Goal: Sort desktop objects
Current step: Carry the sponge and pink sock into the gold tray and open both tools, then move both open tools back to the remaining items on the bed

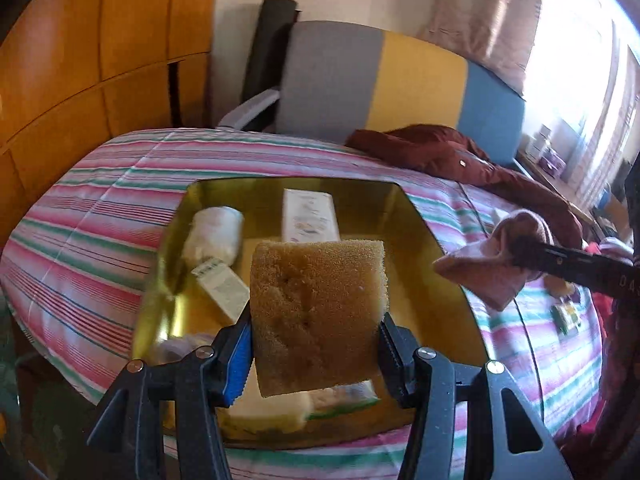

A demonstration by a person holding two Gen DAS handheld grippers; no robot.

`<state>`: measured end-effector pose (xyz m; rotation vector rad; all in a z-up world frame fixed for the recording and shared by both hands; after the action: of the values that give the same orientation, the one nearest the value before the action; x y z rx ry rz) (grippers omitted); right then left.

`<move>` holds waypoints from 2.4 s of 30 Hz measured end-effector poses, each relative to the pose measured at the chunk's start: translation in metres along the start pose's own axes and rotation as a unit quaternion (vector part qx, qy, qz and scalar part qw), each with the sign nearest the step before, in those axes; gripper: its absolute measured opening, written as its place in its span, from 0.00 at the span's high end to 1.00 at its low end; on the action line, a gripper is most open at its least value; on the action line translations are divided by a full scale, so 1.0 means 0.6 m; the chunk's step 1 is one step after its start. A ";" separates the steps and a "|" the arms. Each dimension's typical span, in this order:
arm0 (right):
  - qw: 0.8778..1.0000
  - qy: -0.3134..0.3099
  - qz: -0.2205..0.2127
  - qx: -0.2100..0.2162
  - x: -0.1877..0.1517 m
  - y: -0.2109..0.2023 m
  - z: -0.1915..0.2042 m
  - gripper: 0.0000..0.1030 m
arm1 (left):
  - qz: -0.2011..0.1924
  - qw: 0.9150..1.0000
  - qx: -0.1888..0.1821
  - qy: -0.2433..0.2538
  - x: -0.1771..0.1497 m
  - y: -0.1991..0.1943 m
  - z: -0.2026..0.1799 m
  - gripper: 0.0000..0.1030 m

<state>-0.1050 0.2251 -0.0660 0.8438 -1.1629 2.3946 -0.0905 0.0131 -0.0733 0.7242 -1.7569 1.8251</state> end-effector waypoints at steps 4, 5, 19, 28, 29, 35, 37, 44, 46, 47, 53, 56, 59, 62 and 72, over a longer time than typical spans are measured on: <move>1.000 -0.006 0.012 0.005 0.017 0.036 0.019 0.52 | -0.001 1.000 0.019 -0.006 0.025 0.020 0.026 0.47; 1.000 -0.004 0.015 0.006 0.023 0.045 0.019 0.52 | -0.001 1.000 0.021 -0.009 0.032 0.025 0.032 0.47; 0.999 0.015 0.022 -0.019 0.100 0.132 0.007 0.44 | -0.018 0.997 0.069 -0.014 0.126 0.091 0.065 0.46; 0.999 -0.003 0.028 -0.031 0.112 0.157 0.019 0.32 | -0.011 0.997 0.067 -0.028 0.126 0.099 0.070 0.42; 0.999 -0.003 0.028 -0.031 0.108 0.156 0.020 0.31 | -0.011 0.997 0.066 -0.030 0.126 0.097 0.071 0.42; 0.999 -0.004 0.026 -0.038 0.079 0.139 0.021 0.23 | -0.019 0.997 0.062 -0.031 0.122 0.077 0.067 0.42; 0.999 -0.005 0.023 -0.042 0.070 0.130 0.022 0.21 | -0.022 0.997 0.061 -0.032 0.120 0.067 0.065 0.41; 0.998 -0.018 0.009 -0.059 0.045 0.095 0.032 0.13 | -0.036 0.997 0.053 -0.038 0.111 0.028 0.060 0.36; 0.998 -0.022 0.006 -0.062 0.036 0.086 0.035 0.13 | -0.040 0.997 0.049 -0.037 0.107 0.015 0.057 0.36; 0.998 -0.023 0.005 -0.063 0.032 0.083 0.037 0.13 | -0.042 0.997 0.049 -0.035 0.104 0.009 0.054 0.36; 0.997 -0.035 0.005 -0.075 0.007 0.069 0.042 0.11 | -0.049 0.998 0.041 -0.028 0.088 -0.019 0.040 0.36; 0.996 -0.036 0.004 -0.080 -0.002 0.063 0.040 0.11 | -0.051 0.998 0.039 -0.020 0.078 -0.030 0.030 0.36; 0.996 -0.035 0.002 -0.085 -0.012 0.054 0.035 0.10 | -0.052 0.998 0.038 -0.010 0.067 -0.037 0.020 0.36; 0.995 -0.035 -0.001 -0.091 -0.020 0.045 0.031 0.10 | -0.050 0.998 0.034 -0.002 0.055 -0.044 0.009 0.36; 0.992 -0.041 -0.017 -0.122 -0.036 0.006 0.011 0.05 | -0.037 0.999 0.021 0.027 0.023 -0.047 -0.030 0.36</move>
<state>-0.0878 0.2168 -0.0787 0.8791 -1.4264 2.1514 -0.0822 0.0319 -0.0438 0.7400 -1.6402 1.8193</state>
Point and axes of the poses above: each gripper's, at about its wrist camera, not at the fingertips, and y roughly the way its jaws point, z to its left, x to its top, the point moved 8 cm from there along y, roughly the way its jaws point, and after that the axes turned 13 degrees about x, right-handed, at the moved point
